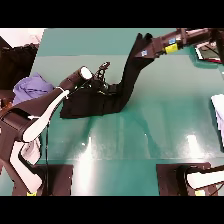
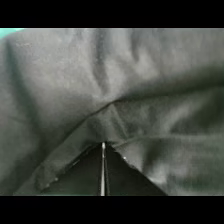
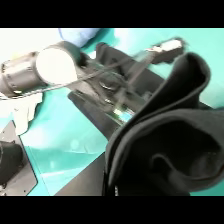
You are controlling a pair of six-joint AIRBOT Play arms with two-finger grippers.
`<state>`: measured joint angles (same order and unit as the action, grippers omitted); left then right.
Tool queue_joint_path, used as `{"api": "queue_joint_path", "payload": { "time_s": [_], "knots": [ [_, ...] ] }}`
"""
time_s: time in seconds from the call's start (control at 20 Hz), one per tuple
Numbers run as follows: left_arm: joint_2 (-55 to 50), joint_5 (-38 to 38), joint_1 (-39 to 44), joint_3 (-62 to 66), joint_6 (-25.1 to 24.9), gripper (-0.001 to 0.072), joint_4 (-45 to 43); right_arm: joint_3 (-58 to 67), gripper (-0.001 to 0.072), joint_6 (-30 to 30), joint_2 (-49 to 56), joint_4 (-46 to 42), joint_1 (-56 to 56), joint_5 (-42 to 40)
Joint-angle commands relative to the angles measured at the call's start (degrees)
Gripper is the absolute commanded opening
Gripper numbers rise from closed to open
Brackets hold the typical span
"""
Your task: Fold the shirts.
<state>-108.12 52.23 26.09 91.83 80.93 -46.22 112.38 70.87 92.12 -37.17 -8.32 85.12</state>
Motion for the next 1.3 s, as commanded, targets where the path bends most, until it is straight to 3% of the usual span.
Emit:
{"api": "queue_joint_path", "payload": {
  "time_s": [0.0, 0.3, 0.8, 1.1, 1.25],
  "knots": [
    [-0.3, 1.0, -0.1, 0.3, 0.1, 0.0024, 0.0, 2.6, 0.0014, 0.3, 1.9, 0.0, -3.9, -0.6],
    [5.5, 5.6, -5.9, 0.3, 0.1, 0.0023, -2.8, 2.7, 0.0014, 0.3, 2.1, 0.0, -5.2, -1.9],
    [31.6, 17.6, -26.4, 0.3, 0.1, 0.0025, -20.7, 2.7, 0.0014, -0.7, 4.8, -0.4, -15.7, -11.2],
    [40.0, 23.7, -32.9, 0.2, 0.1, 0.0025, -21.3, 2.8, 0.0016, -4.0, 14.5, -0.3, -25.6, -18.4],
    [40.2, 24.9, -32.9, 0.2, 0.1, 0.0024, -20.6, 2.8, 0.0019, -7.5, 19.5, -0.4, -31.7, -27.4]
  ]
}}
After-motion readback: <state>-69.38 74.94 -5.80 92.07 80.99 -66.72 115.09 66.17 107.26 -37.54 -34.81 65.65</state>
